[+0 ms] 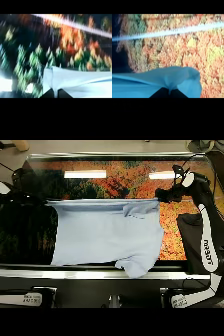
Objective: Fold the shirts.
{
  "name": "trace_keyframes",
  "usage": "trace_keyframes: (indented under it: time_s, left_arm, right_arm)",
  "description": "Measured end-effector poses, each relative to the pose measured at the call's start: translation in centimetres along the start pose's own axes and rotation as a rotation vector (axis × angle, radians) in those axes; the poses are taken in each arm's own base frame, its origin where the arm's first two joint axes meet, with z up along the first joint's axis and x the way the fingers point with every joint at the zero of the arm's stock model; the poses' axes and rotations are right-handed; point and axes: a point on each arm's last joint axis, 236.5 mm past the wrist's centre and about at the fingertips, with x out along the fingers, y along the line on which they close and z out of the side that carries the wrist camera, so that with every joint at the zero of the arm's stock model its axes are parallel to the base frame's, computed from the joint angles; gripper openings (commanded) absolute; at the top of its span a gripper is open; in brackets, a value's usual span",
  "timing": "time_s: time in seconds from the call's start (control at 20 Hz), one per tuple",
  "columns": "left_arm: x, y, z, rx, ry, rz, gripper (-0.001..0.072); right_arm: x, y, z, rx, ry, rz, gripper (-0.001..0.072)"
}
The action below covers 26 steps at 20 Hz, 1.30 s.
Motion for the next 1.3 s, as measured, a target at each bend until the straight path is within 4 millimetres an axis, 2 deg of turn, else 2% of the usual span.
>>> trace_keyframes:
  time_s: [0.15,0.25,0.3,0.4,0.5,0.65,0.7,0.75,0.8,0.9,1.0,1.1,1.2,1.3]
  left_arm:
    - [2.3,-1.2,1.7,0.008,-0.030,-0.021,0.0027]
    - [2.7,-1.8,1.6,0.015,-0.018,-0.033,0.0027]
    - [2.7,-1.6,0.9,0.022,0.017,-0.028,0.0027]
    - [2.7,-1.1,-2.3,0.046,0.150,-0.002,0.0027]
    - [3.1,-0.7,-6.6,0.046,0.310,0.014,0.0027]
    - [4.4,-0.3,-12.4,0.034,0.487,0.028,0.0033]
    - [4.8,-0.2,-13.9,0.029,0.531,0.032,0.0111]
    - [5.1,-0.1,-14.6,0.023,0.550,0.033,0.0317]
    - [5.1,0.0,-15.1,0.020,0.564,0.034,0.0454]
    - [4.6,0.3,-14.9,0.007,0.568,0.033,0.0473]
    - [3.0,1.1,-14.1,-0.016,0.558,0.037,0.0473]
    - [0.7,2.1,-14.1,-0.050,0.550,0.040,0.0472]
    - [-1.3,3.0,-16.4,-0.096,0.565,0.044,0.0472]
    - [-2.6,3.7,-20.6,-0.140,0.592,0.048,0.0472]
  right_arm:
    - [1.2,-0.1,1.5,0.027,-0.065,0.001,0.0019]
    - [0.9,-0.2,0.9,0.020,-0.038,-0.010,0.0019]
    - [0.4,-0.3,-0.3,0.014,0.010,-0.019,0.0019]
    - [-0.5,-0.6,-4.0,0.004,0.162,-0.037,0.0019]
    - [-0.8,-1.0,-8.6,0.006,0.336,-0.048,0.0018]
    - [-0.1,-2.1,-15.1,0.029,0.538,-0.062,0.0024]
    - [0.3,-2.2,-16.4,0.041,0.570,-0.059,0.0096]
    - [0.4,-2.1,-17.1,0.058,0.588,-0.056,0.0328]
    - [0.4,-1.9,-17.5,0.073,0.594,-0.048,0.0449]
    - [0.0,-1.3,-17.4,0.087,0.579,-0.031,0.0488]
    - [-1.8,-1.1,-17.6,0.064,0.588,-0.031,0.0489]
    - [-3.8,-1.9,-18.4,0.033,0.603,-0.070,0.0487]
    - [-5.3,-2.4,-20.4,0.023,0.625,-0.092,0.0485]
    - [-6.1,-2.8,-23.2,0.025,0.648,-0.102,0.0484]
